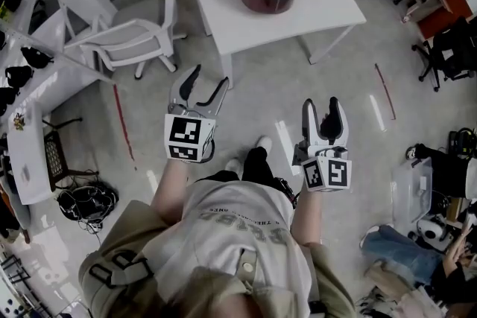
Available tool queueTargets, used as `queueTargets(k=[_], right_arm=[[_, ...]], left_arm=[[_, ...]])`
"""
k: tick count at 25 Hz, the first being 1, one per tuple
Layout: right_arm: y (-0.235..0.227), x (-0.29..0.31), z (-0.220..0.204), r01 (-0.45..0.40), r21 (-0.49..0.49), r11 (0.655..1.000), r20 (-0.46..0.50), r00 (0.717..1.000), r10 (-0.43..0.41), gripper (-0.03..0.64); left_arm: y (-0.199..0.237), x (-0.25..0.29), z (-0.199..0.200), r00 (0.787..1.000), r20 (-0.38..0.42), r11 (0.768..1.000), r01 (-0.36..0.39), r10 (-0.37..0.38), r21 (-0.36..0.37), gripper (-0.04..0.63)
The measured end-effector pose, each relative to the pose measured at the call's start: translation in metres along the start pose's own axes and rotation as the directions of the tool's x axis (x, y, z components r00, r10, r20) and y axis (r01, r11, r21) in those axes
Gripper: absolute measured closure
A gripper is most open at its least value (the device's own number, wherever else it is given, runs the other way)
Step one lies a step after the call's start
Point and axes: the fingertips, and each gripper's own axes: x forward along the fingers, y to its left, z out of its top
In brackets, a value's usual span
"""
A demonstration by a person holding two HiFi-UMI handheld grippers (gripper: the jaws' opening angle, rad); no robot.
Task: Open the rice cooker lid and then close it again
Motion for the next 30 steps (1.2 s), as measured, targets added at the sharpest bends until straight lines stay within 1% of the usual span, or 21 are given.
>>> queueTargets(k=[6,12,21,27,30], right_arm=[[-0.033,0.045,-0.008,-0.024,0.007,1.000,-0.012,1.000,0.024,0.357],[-0.075,0.107,-0.006,-0.062,-0.012,0.998,-0.041,0.997,0.061,0.348],[-0.134,0.204,0.008,-0.169,-0.015,0.985,-0.052,0.984,0.168,0.348],[-0.161,0.253,0.005,-0.230,-0.004,0.973,-0.065,0.971,0.229,0.346],[-0.167,0.268,-0.001,-0.253,0.017,0.967,-0.085,0.963,0.254,0.337]], left_arm=[[0.010,0.046,0.001,0.999,-0.011,0.999,-0.033,0.033,0.000,0.316],[0.018,0.105,0.017,0.997,-0.013,0.997,-0.078,0.078,-0.016,0.314],[0.030,0.190,0.047,0.985,-0.009,0.985,-0.174,0.174,-0.024,0.314],[0.034,0.231,0.055,0.976,-0.028,0.976,-0.217,0.217,-0.014,0.314],[0.037,0.242,0.053,0.972,-0.054,0.973,-0.229,0.229,-0.007,0.305]])
